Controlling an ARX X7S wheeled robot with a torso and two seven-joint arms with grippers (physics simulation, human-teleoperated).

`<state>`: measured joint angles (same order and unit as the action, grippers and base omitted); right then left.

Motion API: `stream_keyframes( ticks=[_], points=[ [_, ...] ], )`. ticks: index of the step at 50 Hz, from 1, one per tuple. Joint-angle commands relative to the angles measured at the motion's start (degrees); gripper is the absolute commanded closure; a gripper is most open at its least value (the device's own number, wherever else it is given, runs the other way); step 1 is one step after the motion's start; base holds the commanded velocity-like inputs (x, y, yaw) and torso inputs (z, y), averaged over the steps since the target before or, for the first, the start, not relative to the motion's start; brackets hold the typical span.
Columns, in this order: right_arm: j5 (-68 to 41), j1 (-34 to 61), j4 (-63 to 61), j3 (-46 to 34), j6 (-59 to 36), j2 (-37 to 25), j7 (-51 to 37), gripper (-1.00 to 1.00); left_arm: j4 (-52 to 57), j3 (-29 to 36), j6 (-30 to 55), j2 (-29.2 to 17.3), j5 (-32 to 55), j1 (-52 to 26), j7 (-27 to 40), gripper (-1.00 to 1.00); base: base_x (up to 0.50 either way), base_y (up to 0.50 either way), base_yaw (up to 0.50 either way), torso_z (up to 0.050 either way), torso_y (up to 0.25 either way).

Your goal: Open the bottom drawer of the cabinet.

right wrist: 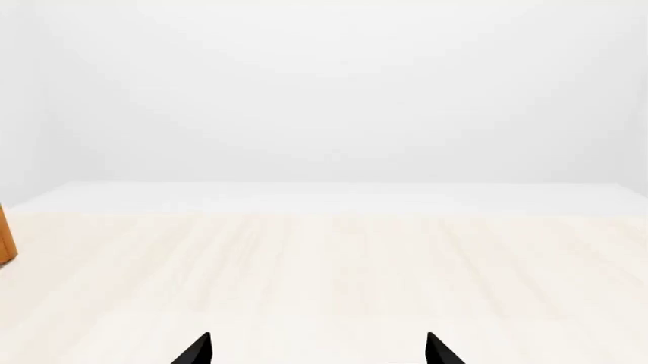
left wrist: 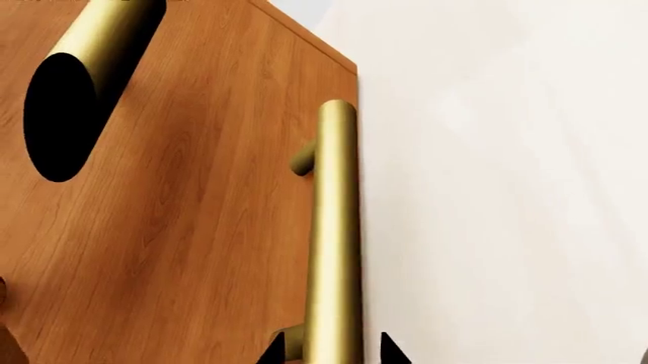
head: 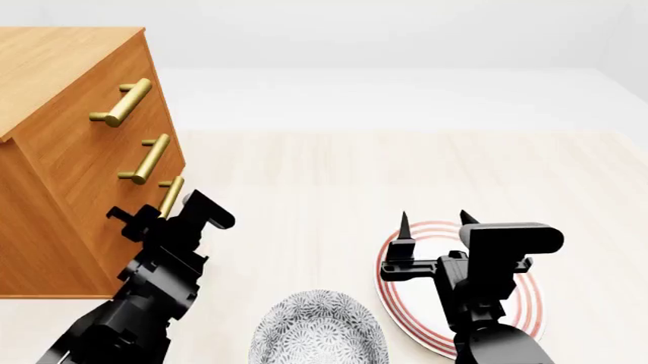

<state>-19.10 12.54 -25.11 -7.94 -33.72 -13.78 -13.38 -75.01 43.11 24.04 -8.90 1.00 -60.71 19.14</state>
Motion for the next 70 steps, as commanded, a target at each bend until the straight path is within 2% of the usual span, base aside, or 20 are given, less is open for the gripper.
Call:
stream_keyframes(
  ticks=[1, 30, 50, 60, 66, 70],
  points=[
    [-0.3, 0.1, 0.5, -0.1, 0.4, -0.1, -0.1, -1.00, 0.1, 0.8, -1.1, 1.3, -1.5, -0.3, -0.7, 1.00, 0.00, 0.00, 0.00, 0.000, 0.000],
    [-1.1, 0.0, 0.0, -0.2, 0.7, -0.7, -0.8, -1.00, 0.5, 2.9, -1.1, 6.1, -1.5, -0.5, -3.6, 1.00, 0.01, 0.00, -0.01, 0.000, 0.000],
    [-1.4, -0.1, 1.5, -0.4, 1.9, -1.0, -0.9, -1.00, 22.5, 3.1, 11.4, 2.4, -0.3, 5.0, -5.1, 1.00, 0.00, 0.00, 0.00, -0.001, 0.000],
    [-1.7, -0.1, 1.1, -0.4, 1.8, -1.2, -1.2, -1.00, 24.8, 3.5, 12.4, 2.6, 0.0, 5.5, -5.4, 1.00, 0.00, 0.00, 0.00, 0.000, 0.000],
    [-2.0, -0.1, 0.8, -0.5, 1.6, -1.3, -1.3, -1.00, 20.0, 3.8, 9.9, 4.9, 0.1, 4.2, -5.6, 1.00, 0.00, 0.00, 0.00, 0.000, 0.000],
    [-2.2, -0.1, 0.5, -0.3, 1.5, -1.5, -1.5, -1.00, 20.8, 4.2, 10.4, 5.2, 0.1, 4.4, -5.7, 1.00, 0.01, 0.00, -0.01, -0.003, 0.000]
  ],
)
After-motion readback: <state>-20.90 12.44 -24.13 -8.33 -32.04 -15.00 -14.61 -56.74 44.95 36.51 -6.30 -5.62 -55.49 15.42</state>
